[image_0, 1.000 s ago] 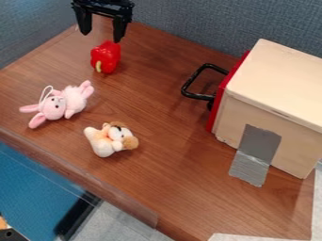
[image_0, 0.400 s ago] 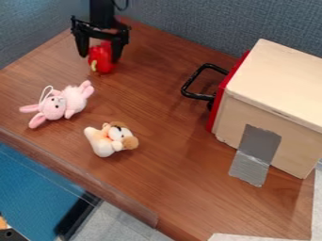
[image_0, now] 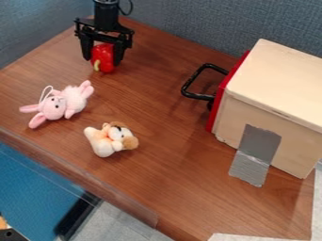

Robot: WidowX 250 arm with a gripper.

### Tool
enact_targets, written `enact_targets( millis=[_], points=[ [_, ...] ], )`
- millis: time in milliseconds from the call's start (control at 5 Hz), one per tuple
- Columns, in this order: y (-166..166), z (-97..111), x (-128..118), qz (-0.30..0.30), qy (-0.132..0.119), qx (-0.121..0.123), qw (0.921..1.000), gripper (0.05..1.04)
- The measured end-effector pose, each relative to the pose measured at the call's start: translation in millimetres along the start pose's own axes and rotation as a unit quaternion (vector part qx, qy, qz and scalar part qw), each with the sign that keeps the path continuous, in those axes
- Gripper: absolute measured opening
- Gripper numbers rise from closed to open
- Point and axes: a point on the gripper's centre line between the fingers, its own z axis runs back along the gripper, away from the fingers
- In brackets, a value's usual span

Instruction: Moved the chili to the right side of the table

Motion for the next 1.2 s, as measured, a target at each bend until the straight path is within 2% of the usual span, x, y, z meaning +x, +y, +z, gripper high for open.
enact_targets(
  millis=[200,400,600,800,1000,1200],
  points=[
    [-29,30,20,-0.017,-0.039,0.002,0.9991,0.857],
    [-78,71,43,-0.051,-0.091,-0.02,0.9944,0.857],
    [-115,54,49,-0.082,-0.065,-0.024,0.9942,0.857],
    [-128,40,47,-0.092,-0.047,-0.029,0.9942,0.857],
    [-131,13,34,-0.096,-0.015,-0.026,0.995,0.857],
    [-128,6,21,-0.096,0.0,-0.023,0.9951,0.907]
  ],
)
